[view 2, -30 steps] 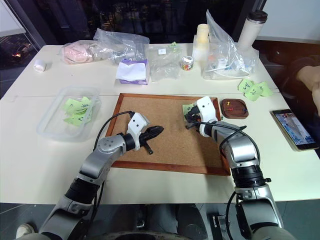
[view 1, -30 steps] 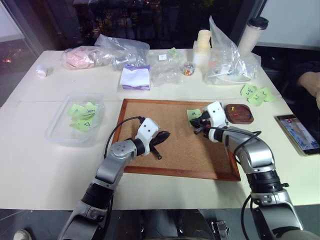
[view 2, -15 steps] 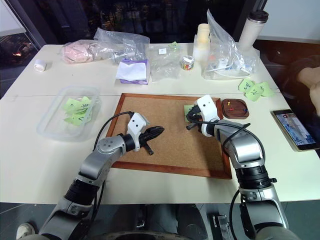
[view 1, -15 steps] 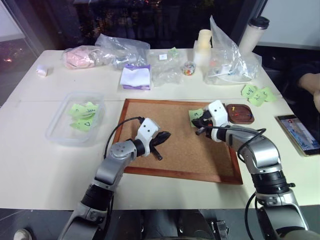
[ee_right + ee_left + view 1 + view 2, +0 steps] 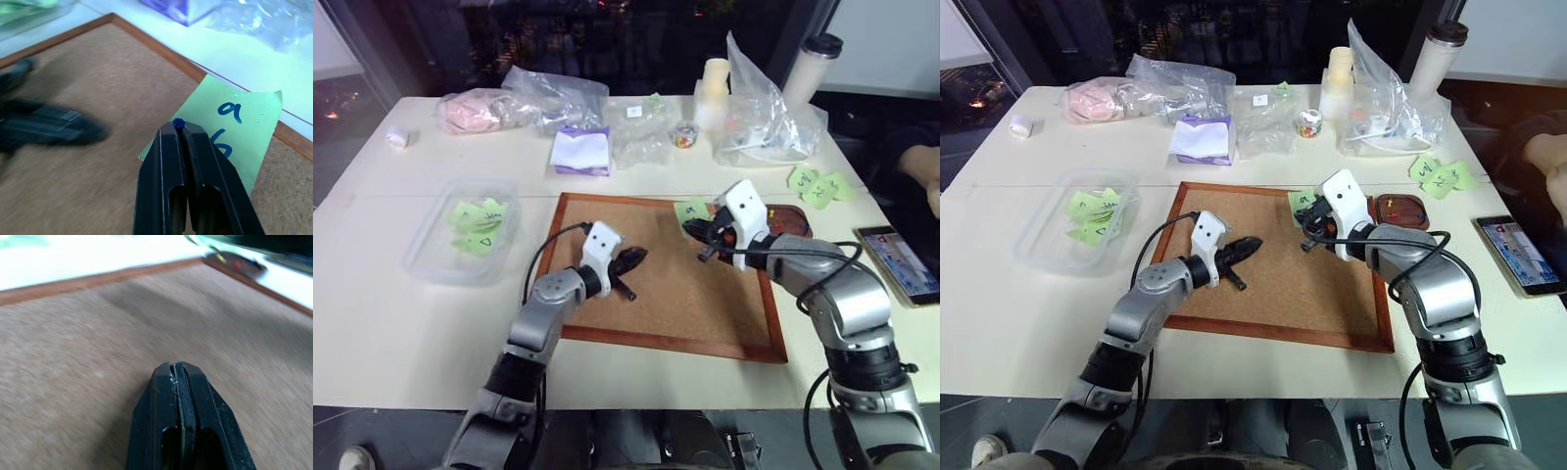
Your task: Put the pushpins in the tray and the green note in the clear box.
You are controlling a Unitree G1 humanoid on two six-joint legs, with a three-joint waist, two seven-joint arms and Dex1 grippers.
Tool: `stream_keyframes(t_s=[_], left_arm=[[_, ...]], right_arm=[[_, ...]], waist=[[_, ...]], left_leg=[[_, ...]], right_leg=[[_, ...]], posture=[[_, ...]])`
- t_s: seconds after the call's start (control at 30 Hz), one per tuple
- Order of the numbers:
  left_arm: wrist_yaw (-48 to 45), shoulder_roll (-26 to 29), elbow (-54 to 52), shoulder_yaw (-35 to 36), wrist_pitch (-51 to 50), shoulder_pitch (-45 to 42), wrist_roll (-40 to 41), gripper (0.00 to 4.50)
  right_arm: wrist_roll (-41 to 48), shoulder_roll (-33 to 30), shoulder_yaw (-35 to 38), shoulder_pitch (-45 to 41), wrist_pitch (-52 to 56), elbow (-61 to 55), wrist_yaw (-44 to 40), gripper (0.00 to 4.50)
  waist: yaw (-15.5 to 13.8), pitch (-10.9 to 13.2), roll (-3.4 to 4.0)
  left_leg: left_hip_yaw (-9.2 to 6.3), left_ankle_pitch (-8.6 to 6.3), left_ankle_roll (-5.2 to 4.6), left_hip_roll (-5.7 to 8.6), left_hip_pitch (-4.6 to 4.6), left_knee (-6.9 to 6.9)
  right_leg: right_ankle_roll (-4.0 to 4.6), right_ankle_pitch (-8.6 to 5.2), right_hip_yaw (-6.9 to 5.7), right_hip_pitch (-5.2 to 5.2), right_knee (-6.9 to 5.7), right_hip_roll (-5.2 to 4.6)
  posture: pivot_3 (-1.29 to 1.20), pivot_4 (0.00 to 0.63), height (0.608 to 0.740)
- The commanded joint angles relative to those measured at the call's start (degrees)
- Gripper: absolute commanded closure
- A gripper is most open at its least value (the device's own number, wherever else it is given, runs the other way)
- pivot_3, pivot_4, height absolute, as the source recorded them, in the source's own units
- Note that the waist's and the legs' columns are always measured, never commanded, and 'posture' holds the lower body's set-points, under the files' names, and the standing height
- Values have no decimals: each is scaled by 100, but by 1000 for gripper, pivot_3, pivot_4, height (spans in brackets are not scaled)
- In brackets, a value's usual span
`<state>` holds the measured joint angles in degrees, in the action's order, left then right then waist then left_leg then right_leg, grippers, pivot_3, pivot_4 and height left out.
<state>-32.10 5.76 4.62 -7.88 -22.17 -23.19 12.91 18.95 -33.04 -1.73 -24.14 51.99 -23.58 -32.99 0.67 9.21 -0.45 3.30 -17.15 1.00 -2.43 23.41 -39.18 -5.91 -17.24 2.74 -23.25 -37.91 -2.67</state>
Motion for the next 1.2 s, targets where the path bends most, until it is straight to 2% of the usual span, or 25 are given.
stream_keyframes(t_s=[0.03,0.13,0.23,0.27,0.43,0.7,0.8,0.87,0.93,1.07,1.2], left_arm=[[115,-258,-130,410,-151,-337,510,4500],[280,-639,-119,934,-845,-594,1322,3606],[346,-851,-53,1354,-1655,-770,2105,2274],[392,-893,7,1453,-1815,-831,2250,1707],[636,-1066,392,1780,-2286,-1117,2715,1707],[662,-1224,719,1903,-3000,-1355,3223,1707],[614,-1210,695,1834,-3167,-1355,3296,2498],[626,-1208,696,1825,-3199,-1353,3306,3369],[588,-1207,702,1826,-3217,-1361,3328,4465],[513,-1188,662,1796,-3127,-1372,3278,4465],[423,-929,581,1379,-2473,-1288,2614,4465]], right_arm=[[107,-193,14,100,62,-509,-93,4458],[128,-296,-17,152,108,-739,-96,4500],[85,-325,-51,142,136,-820,-59,4500],[80,-327,-61,136,144,-840,-48,4500],[153,-326,-104,117,207,-997,-33,4500],[259,-365,-134,158,328,-1249,-27,4500],[249,-375,-137,155,337,-1268,1,4500],[248,-385,-133,159,337,-1279,16,4500],[240,-406,-126,181,330,-1286,28,4500],[218,-428,-92,202,304,-1286,57,4500],[345,-503,190,71,411,-1323,32,4500]], waist=[[-1,1,-2],[9,2,-4],[9,3,-6],[14,3,-6],[11,4,-7],[3,6,-10],[5,6,-10],[10,6,-10],[8,6,-10],[4,6,-10],[1,6,-10]], left_leg=[[-2,0,0,-1,1,0],[-2,0,0,0,2,0],[-6,0,0,0,2,0],[-7,0,0,0,2,0],[-9,0,0,3,2,0],[-11,0,1,7,4,1],[-13,0,1,6,4,2],[-13,0,1,7,4,2],[-14,1,1,7,4,2],[-13,1,1,7,4,2],[-13,1,2,7,4,2]], right_leg=[[0,0,-1,0,0,1],[0,0,-1,0,2,0],[0,0,-3,0,2,2],[0,0,-4,0,3,3],[0,0,-4,0,3,4],[0,0,-7,3,10,1],[0,0,-8,2,10,2],[0,0,-8,2,11,2],[0,0,-9,2,10,3],[0,0,-8,2,11,2],[0,0,-8,3,11,2]], posture=[[0,150,740],[0,150,740],[0,150,740],[0,150,740],[0,150,740],[0,150,740],[0,150,740],[0,150,740],[0,150,740],[0,150,740],[0,150,740]])
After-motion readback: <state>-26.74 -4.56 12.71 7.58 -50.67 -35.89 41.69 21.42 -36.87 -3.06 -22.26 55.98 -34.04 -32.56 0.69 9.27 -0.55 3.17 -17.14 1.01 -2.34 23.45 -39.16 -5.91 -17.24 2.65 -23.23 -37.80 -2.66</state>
